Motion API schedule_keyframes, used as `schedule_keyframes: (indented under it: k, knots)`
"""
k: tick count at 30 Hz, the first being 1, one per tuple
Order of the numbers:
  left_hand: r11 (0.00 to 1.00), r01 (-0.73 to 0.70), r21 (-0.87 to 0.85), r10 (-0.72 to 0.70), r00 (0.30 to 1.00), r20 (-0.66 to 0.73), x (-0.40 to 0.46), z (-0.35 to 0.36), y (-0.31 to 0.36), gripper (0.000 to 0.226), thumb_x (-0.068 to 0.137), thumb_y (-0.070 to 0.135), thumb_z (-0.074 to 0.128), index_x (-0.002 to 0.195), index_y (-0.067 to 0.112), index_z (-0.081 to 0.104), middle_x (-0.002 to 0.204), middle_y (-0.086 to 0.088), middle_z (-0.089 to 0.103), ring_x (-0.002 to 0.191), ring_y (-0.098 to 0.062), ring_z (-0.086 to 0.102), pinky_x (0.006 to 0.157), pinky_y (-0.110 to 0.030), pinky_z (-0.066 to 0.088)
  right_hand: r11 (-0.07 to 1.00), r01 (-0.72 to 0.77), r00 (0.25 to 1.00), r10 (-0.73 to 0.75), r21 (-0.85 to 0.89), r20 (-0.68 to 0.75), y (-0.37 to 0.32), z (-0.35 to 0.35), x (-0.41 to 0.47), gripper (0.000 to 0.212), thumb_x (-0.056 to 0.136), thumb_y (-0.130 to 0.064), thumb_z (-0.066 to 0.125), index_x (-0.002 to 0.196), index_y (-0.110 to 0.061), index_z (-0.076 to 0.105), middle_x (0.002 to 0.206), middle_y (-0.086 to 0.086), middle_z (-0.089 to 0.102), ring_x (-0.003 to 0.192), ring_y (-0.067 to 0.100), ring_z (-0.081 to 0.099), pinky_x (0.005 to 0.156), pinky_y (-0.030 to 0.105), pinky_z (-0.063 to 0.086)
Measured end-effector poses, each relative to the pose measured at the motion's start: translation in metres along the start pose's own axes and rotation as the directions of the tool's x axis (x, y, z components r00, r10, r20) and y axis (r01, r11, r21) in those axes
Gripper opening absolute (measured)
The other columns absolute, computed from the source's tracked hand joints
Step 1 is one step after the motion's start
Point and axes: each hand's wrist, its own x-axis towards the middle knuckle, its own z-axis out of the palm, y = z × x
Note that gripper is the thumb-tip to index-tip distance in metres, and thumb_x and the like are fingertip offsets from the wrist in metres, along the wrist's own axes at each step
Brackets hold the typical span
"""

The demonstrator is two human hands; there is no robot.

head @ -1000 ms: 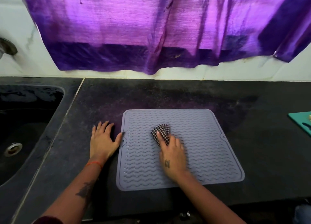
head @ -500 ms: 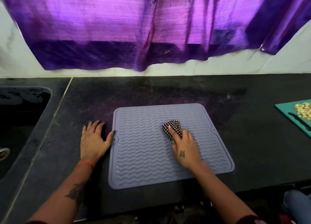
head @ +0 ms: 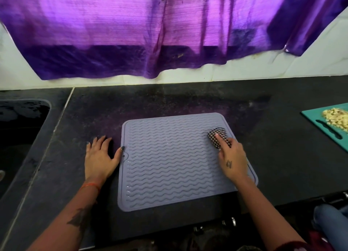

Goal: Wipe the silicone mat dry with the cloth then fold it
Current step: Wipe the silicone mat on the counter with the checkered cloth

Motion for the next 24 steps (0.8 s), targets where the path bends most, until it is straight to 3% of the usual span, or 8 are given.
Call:
schedule_keyframes:
  k: [3, 8, 11, 16, 20, 24]
  knots:
    - [1.000, -0.003, 0.005, 0.003, 1.000, 0.002, 0.001, 0.000, 0.000, 0.087, 0.078, 0.070, 0.022, 0.129, 0.007, 0.053, 0.141, -0.015, 0.046, 0.137, -0.032, 0.030, 0.116, -0.044, 0.012, 0.995, -0.091, 0.996, 0.091, -0.035, 0.005, 0.012, 0.005, -0.009, 0.053, 0.085, -0.016, 0.057, 0.137, -0.019, 0.045, 0.123, 0.026, 0.048, 0.095, 0.040, 0.050, 0.081, 0.047, 0.046]
    - [1.000, -0.003, 0.006, 0.003, 1.000, 0.001, 0.000, 0.000, 0.000, 0.086, 0.078, 0.070, 0.023, 0.129, 0.007, 0.054, 0.140, -0.015, 0.046, 0.137, -0.032, 0.031, 0.116, -0.044, 0.013, 0.995, -0.079, 0.994, 0.075, 0.053, 0.073, 0.014, -0.008, -0.001, 0.051, 0.087, -0.015, 0.055, 0.137, -0.021, 0.045, 0.126, 0.021, 0.045, 0.102, 0.036, 0.047, 0.087, 0.044, 0.042]
    - [1.000, 0.001, 0.001, -0.001, 1.000, 0.002, -0.001, -0.001, 0.001, 0.086, 0.078, 0.070, 0.023, 0.129, 0.008, 0.054, 0.140, -0.015, 0.046, 0.137, -0.032, 0.031, 0.116, -0.044, 0.012, 0.992, -0.123, 0.992, 0.124, 0.039, -0.031, 0.022, -0.010, -0.011, 0.049, 0.082, -0.011, 0.059, 0.130, -0.017, 0.053, 0.117, 0.024, 0.051, 0.094, 0.039, 0.050, 0.080, 0.046, 0.045]
    - [1.000, 0.000, -0.013, 0.000, 1.000, 0.002, -0.002, -0.001, 0.002, 0.086, 0.077, 0.070, 0.023, 0.128, 0.008, 0.053, 0.140, -0.015, 0.046, 0.137, -0.033, 0.030, 0.116, -0.044, 0.011, 0.990, -0.136, 0.990, 0.134, -0.040, -0.046, 0.024, -0.001, -0.032, 0.054, 0.078, -0.030, 0.035, 0.125, -0.014, 0.056, 0.107, 0.027, 0.054, 0.078, 0.040, 0.052, 0.068, 0.045, 0.048]
    - [1.000, 0.002, -0.017, -0.002, 1.000, 0.001, -0.002, -0.001, 0.001, 0.085, 0.078, 0.069, 0.022, 0.129, 0.008, 0.053, 0.140, -0.015, 0.046, 0.137, -0.033, 0.030, 0.116, -0.044, 0.011, 0.982, -0.190, 0.981, 0.189, -0.019, -0.040, 0.015, -0.009, -0.031, 0.051, 0.085, -0.015, 0.052, 0.135, -0.017, 0.046, 0.118, 0.024, 0.048, 0.097, 0.039, 0.048, 0.083, 0.047, 0.044]
    - [1.000, 0.005, -0.010, -0.005, 1.000, 0.008, -0.002, 0.000, 0.001, 0.085, 0.078, 0.069, 0.022, 0.129, 0.008, 0.053, 0.141, -0.015, 0.046, 0.137, -0.033, 0.030, 0.116, -0.045, 0.013, 0.988, -0.151, 0.985, 0.150, -0.016, -0.086, -0.008, 0.003, -0.063, 0.055, 0.083, -0.025, 0.039, 0.136, -0.014, 0.044, 0.110, 0.024, 0.051, 0.090, 0.039, 0.052, 0.073, 0.045, 0.049]
